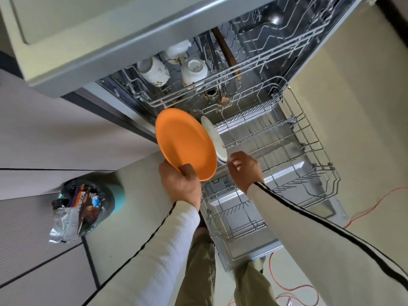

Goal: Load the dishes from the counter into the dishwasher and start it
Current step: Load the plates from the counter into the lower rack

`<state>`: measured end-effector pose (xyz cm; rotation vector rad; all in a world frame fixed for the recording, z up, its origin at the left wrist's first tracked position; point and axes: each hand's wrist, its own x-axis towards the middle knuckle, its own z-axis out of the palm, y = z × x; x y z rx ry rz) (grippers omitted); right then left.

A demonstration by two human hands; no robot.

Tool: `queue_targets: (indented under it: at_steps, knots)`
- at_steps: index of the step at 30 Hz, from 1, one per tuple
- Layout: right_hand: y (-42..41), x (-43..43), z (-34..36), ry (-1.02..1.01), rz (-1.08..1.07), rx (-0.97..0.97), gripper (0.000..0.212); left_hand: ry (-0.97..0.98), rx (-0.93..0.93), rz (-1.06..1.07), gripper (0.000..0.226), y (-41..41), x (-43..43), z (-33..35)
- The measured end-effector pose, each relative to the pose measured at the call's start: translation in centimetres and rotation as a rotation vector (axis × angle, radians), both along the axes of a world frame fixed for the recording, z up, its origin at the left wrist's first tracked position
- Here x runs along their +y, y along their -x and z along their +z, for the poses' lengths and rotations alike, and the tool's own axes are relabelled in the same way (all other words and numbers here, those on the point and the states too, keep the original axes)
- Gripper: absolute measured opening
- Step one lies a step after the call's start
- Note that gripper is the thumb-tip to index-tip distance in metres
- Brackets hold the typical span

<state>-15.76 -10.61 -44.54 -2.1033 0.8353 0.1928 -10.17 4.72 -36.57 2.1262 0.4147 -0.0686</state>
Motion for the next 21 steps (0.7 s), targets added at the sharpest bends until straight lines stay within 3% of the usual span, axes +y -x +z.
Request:
queue_targets:
  at_steps: [4, 7, 9, 13, 14, 16, 18, 21]
  knots:
    - [2.0, 1.1, 3.5, -0.141, 0.003, -0.079, 0.026, 0.036, 0.03, -0.086, 0.01, 2.4, -2.1, 1.9]
    - [2.8, 0.4, 5.0, -0.421, -0.381, 0.03, 0.048, 0.151, 0.164, -0.085, 0.021, 2.9, -3.7, 1.3]
    - [3.2, -1.3, 5.2, -0.505, -0.544, 0.139, 0.063, 0.297, 0.3, -0.054, 0.025, 3.3, -4.5, 0.5]
    - [3.4, -4.7, 6.2, -0.75, -0.684, 0.167, 0.019, 0.5, 0.497, -0.084, 0.019, 2.9, -6.4, 0.1]
    - [3.1, -5.6, 6.2, -0.711, -0.689, 0.128, 0.015, 0.489, 0.528, -0.106, 0.019, 2.5, -6.7, -0.1]
    - [2.1, -6.9, 5.9, -0.489, -0.641, 0.067, 0.015, 0.391, 0.567, -0.187, 0.043, 1.7, -6.7, -1.1]
    - [1.0, -7.5, 5.3, -0.142, -0.458, 0.067, 0.019, 0.117, 0.54, -0.343, 0.061, 1.3, -5.9, -2.1]
    - [-0.4, -7.1, 5.0, 0.302, -0.1, 0.03, 0.02, -0.159, 0.368, -0.547, 0.055, 0.8, -4.2, -3.4]
